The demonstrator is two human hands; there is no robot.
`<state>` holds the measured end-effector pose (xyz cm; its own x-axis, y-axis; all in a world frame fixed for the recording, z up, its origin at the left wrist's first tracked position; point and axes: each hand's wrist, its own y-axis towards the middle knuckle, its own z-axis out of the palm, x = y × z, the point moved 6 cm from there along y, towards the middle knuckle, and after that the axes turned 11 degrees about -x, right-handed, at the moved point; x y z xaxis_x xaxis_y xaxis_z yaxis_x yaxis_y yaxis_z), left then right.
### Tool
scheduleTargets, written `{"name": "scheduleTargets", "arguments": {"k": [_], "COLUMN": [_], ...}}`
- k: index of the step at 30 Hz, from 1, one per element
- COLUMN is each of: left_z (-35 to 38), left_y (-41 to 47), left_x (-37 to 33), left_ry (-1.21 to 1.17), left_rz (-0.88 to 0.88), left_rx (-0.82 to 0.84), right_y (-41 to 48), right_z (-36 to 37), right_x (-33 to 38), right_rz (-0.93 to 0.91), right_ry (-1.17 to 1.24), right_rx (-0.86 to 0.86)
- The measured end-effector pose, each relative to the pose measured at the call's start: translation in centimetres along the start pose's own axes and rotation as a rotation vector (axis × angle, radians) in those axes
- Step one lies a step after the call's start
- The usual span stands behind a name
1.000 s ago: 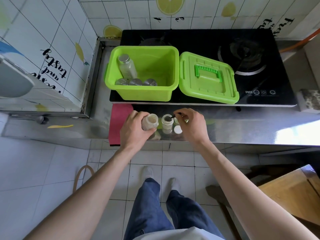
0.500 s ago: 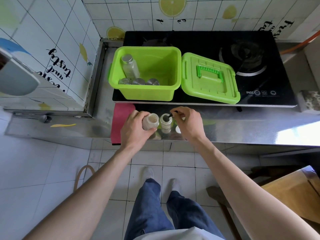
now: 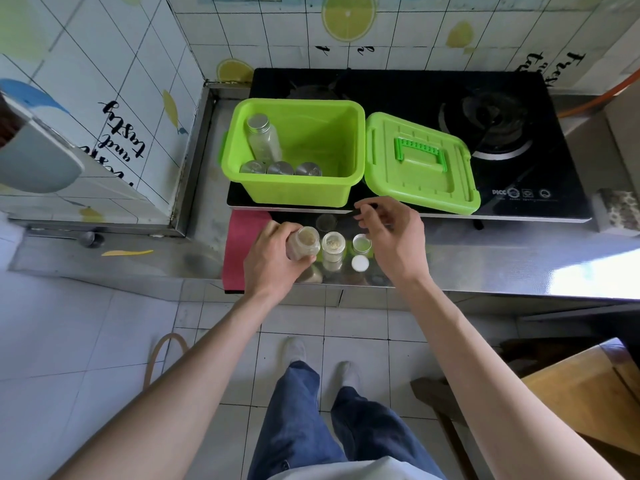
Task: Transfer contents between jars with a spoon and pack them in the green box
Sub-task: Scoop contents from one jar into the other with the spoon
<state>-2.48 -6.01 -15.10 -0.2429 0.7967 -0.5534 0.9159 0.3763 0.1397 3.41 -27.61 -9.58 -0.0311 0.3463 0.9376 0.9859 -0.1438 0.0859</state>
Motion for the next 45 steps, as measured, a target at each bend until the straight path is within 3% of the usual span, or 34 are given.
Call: {"name": "scheduleTargets", "arguments": {"k": [8,13,19,26,45], "left_z": [-0.5,-1.0,-1.4,-1.5,-1.3], "left_y": [0.3,0.2,0.3,0.2,0.7], "left_x": [-0.7,-1.3,-1.8,-2.0,-1.3], "left_ry": [0.022,0.072,0.095,0.079,0.029], "left_rz": [0.04,0.064,0.078,0.091,0.109], "left_rx": [-0.035,-0.128,-0.213,-0.238,-0.162], "right_y": [-1.4,-2.9,-3.5,-3.1,-1.2], "right_z": [1.9,3.2,4.2,4.8,4.7], "right_x": [2.7,4.1,4.5,3.9,-0.2], "right_rz": [-0.204,-0.337,-0.216,-0.119,0.131], "right_ry": [-0.13,-0.325,-0.433,-0.358,0.061], "right_rx": [0.107,0.017,-0.093,-0.097,0.152]}}
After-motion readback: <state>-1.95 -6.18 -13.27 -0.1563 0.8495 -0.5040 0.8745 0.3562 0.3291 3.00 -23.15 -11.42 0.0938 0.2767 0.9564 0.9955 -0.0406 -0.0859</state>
